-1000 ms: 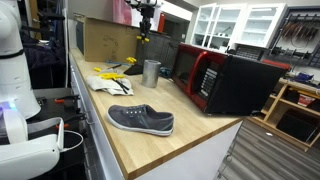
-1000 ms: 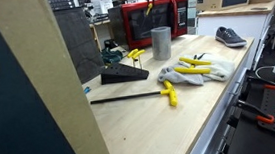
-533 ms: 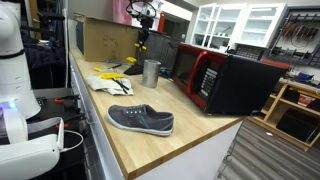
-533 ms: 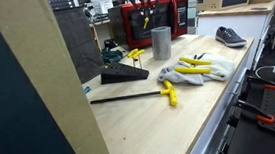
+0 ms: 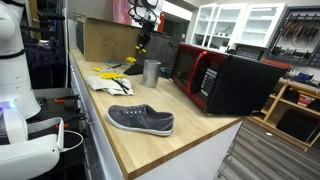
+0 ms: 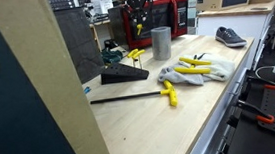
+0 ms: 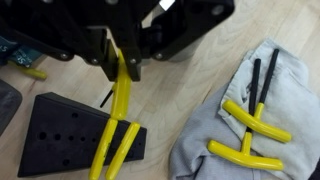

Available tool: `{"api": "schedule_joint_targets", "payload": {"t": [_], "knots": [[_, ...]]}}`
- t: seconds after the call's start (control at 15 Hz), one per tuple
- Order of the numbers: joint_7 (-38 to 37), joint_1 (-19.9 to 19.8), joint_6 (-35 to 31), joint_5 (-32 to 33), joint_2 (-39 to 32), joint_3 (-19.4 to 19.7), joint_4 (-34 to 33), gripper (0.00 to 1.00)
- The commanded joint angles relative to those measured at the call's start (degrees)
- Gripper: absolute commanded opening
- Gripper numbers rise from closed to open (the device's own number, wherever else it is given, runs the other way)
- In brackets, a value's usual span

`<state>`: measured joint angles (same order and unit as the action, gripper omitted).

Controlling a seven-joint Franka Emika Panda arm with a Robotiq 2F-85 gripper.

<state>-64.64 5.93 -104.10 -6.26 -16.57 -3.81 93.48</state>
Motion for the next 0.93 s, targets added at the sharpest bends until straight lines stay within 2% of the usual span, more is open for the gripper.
{"api": "schedule_joint_targets", "payload": {"t": [0.0, 0.6, 0.87], "knots": [[-4.46, 0.81, 6.24, -3.04, -4.67, 0.63, -8.52, 0.04], [-13.3, 2.95, 8.79, -3.59, -12.25, 0.67, -19.86, 0.04], [-16.02, 3.58, 13.08, -4.16, -15.73, 0.52, -24.42, 0.04]]}}
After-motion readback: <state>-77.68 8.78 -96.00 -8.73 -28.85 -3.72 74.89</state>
